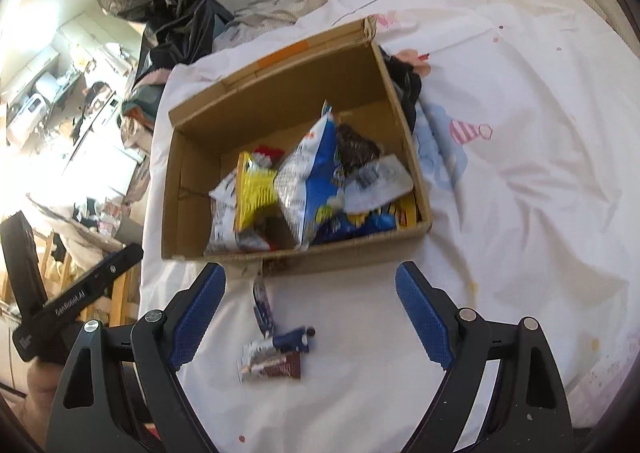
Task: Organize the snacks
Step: 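Withdraw both tools from the box toward the white snack bar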
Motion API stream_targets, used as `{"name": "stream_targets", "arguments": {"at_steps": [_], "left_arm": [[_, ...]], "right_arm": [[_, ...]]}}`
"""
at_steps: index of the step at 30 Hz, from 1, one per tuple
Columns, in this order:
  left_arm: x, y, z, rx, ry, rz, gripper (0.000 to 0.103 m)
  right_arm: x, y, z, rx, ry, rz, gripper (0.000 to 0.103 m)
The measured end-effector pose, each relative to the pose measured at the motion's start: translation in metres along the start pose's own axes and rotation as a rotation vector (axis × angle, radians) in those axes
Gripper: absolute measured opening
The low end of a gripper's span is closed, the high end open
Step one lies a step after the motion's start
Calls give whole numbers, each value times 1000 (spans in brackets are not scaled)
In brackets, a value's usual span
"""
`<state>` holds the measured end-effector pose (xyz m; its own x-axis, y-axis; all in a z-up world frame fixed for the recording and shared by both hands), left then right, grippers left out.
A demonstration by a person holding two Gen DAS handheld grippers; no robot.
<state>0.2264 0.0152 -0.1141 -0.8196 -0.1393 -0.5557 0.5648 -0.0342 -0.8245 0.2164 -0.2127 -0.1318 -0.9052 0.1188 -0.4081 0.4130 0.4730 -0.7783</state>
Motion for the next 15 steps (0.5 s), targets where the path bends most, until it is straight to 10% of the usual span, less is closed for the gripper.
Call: {"name": "stream_targets", "arguments": {"at_steps": [15], "left_arm": [[43,6,7,-20,38,-75,85]], "right_arm": [[31,2,9,20,58,-42,90]]}}
Point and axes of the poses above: each gripper's, at about its wrist camera, not at the fingertips, and y roughly the way its jaws point, z to its right, x to its underside, the point moved 10 cm from there along y, roughly the way its jaws point
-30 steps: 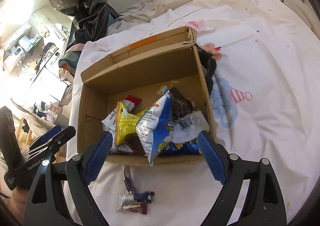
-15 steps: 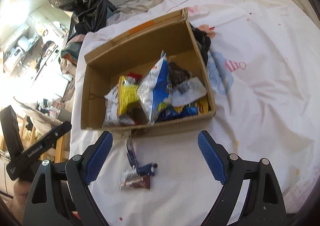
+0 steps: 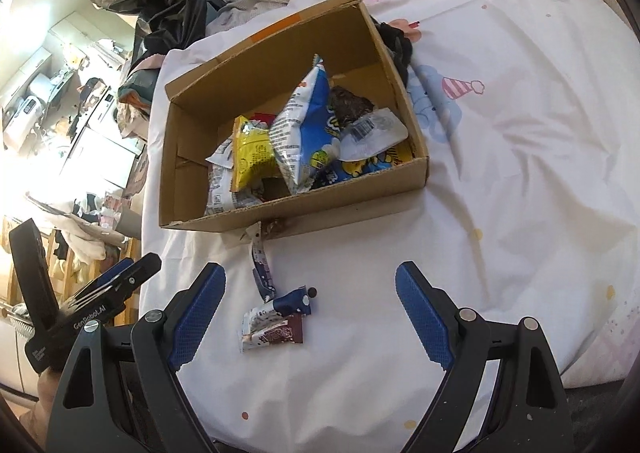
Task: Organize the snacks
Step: 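Withdraw both tools from the box toward the white snack bar, then grasp the white snack bar with the left tool and lift it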
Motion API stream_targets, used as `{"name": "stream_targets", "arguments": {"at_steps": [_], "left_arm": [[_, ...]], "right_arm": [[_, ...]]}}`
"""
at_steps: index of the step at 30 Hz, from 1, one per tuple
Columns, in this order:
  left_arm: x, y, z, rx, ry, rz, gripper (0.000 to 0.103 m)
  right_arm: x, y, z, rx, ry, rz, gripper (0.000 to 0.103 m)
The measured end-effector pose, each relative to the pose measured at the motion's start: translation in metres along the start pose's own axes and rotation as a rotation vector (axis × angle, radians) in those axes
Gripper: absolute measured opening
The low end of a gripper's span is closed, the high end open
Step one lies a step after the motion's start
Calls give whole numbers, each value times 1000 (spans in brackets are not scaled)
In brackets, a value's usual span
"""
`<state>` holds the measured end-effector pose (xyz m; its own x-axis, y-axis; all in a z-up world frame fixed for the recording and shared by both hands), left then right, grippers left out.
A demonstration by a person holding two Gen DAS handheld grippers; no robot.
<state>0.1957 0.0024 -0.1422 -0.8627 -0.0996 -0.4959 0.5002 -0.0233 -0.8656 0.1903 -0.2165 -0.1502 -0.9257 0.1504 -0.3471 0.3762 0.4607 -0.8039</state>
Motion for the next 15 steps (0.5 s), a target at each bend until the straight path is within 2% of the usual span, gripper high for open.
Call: {"name": "stream_targets", "arguments": {"at_steps": [5,9,13,15], "left_arm": [[4,14,-5,-34,2,-32,85],[17,31,7,18,8,-112,85],[24,43,40,81,57,-138,85],[26,53,59,108,81,-145,81]], "right_arm": [[12,20,27,46,78,-94,90],[20,29,43,51,142,-144,89],[19,28,43,40,156,-138,90],[18,28,41,32,155,-139,90]]}}
Point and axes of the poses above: each gripper's, at about its wrist camera, not at the fingertips, and y roughly the way its jaws point, z to its right, x to its underside, the point moved 10 cm from there along y, roughly the way its jaws point
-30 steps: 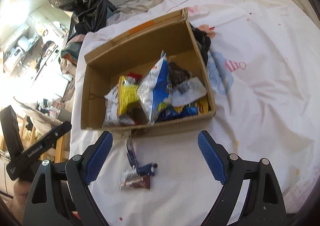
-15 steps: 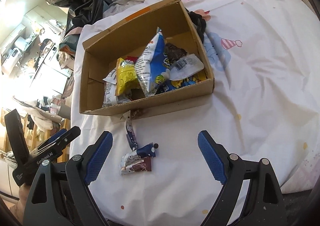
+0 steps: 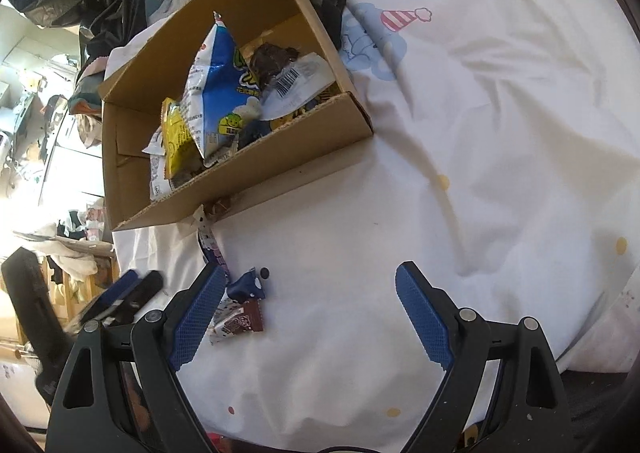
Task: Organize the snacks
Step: 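Grasp the white snack bar with the left tool and lift it, then hold the white bar in the left tool while the right tool pushes snacks into the box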
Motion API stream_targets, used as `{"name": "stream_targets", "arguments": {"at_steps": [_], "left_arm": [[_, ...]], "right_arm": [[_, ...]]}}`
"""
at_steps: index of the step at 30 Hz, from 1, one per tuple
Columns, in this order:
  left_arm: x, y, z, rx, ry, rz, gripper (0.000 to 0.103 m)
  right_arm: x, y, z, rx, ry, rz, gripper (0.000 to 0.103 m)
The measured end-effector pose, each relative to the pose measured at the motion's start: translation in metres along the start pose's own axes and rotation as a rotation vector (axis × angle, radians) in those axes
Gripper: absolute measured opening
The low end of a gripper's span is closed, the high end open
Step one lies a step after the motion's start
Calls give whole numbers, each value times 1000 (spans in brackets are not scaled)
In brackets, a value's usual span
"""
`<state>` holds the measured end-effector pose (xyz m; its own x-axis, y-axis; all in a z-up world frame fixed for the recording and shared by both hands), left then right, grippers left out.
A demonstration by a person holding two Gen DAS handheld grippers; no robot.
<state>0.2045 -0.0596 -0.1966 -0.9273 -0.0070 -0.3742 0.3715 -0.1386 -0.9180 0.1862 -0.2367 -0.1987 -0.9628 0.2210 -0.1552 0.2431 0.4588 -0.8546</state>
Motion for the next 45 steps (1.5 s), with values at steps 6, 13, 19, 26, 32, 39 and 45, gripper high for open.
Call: {"name": "stream_targets", "arguments": {"at_steps": [6,13,19,26,32,39,45], "left_arm": [[-3,43,18,-6,3,-55,38],[4,31,4,1,-43,-73,12],[9,-15,-34,-23,-119,-64,12],[13,-31,-92,-58,-272,-49,12],[4,-35,-105,-38,-378,1,13],[2,-41,-106,3,-403,7,13],[-3,-50,-104,13,-418,42,13]], "right_arm": [[-1,0,-1,4,-3,1,90],[-2,2,-1,-5,9,-5,90],[4,12,-23,-28,-54,-13,89],[6,53,-83,26,-260,97,90],[5,119,-122,134,-445,173,90],[-23,142,-132,227,-458,241,90],[-34,155,-136,253,-442,245,83]]}}
Point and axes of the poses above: each gripper's, at about its wrist camera, not at the fingertips, and y roughly the way its jaws point, z to its right, x to its underside, the point moved 10 cm from there along y, roughly the way its jaws point
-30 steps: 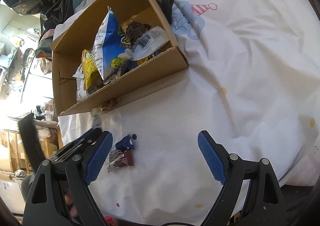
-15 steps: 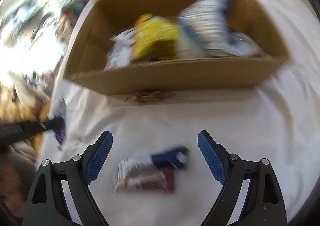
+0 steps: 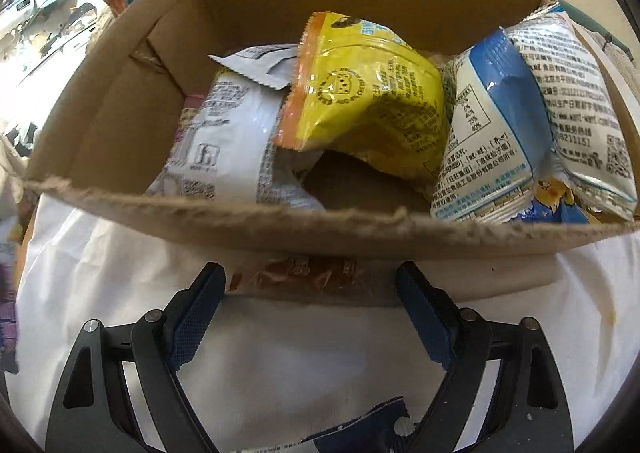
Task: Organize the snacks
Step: 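Hold the white bar in the left tool while the right tool pushes snacks into the box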
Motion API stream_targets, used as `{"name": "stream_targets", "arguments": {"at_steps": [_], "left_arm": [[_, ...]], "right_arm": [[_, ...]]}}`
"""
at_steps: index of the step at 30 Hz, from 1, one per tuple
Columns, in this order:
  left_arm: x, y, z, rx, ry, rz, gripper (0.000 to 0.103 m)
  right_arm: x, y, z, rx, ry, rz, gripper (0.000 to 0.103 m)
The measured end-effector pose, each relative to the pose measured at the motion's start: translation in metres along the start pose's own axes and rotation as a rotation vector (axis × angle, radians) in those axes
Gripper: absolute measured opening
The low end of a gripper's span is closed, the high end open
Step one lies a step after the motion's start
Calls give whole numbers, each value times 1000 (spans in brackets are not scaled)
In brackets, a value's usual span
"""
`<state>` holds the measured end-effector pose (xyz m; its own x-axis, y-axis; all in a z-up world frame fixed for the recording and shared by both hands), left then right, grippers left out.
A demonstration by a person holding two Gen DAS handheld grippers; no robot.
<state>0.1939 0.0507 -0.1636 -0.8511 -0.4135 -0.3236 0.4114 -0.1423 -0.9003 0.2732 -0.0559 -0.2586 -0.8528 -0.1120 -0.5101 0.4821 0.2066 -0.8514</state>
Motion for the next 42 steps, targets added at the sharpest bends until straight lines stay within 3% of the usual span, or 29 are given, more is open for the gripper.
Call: {"name": "stream_targets", "arguments": {"at_steps": [5,12,15,20,24,29,32,33,34,36,42], "left_arm": [[2,3,1,5,-7,-13,13],[2,3,-1,-11,-10,-2,13],[4,4,0,-2,-18,-12,13],[3,2,3,-2,-3,3,13],[3,1,2,-3,-17,-7,13],[-1,-3,-3,8,-58,-1,13],[-3,-7,-5,15,-64,14,13],[-3,-7,-5,17,-65,16,13],[-3,-8,-6,19,-67,17,13],[-3,-9,-9,23,-79,16,13],[-6,-12,-11,36,-97,23,13]], "right_arm": [[2,0,2,2,-11,2,66],[5,-10,7,-28,9,5,56],[6,-16,6,-41,22,-2,27],[2,-20,11,-42,17,-5,22],[10,-27,19,-67,30,-20,2],[26,-41,28,-176,119,-62,0],[28,-37,31,-223,196,-111,18],[26,-35,31,-224,207,-114,40],[24,-35,30,-220,212,-109,73],[15,-37,23,-205,211,-67,92],[10,-7,-11,-23,54,-74,93]]}}
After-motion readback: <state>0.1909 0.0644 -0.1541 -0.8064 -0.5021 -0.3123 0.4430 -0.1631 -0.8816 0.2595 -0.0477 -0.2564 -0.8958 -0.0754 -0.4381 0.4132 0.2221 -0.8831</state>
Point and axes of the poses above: each gripper's, at about its wrist camera, not at the fingertips, and y roughly the way its jaws point, z to its right, x to its underside, the point moved 10 cm from there along y, roughly the way its jaws point
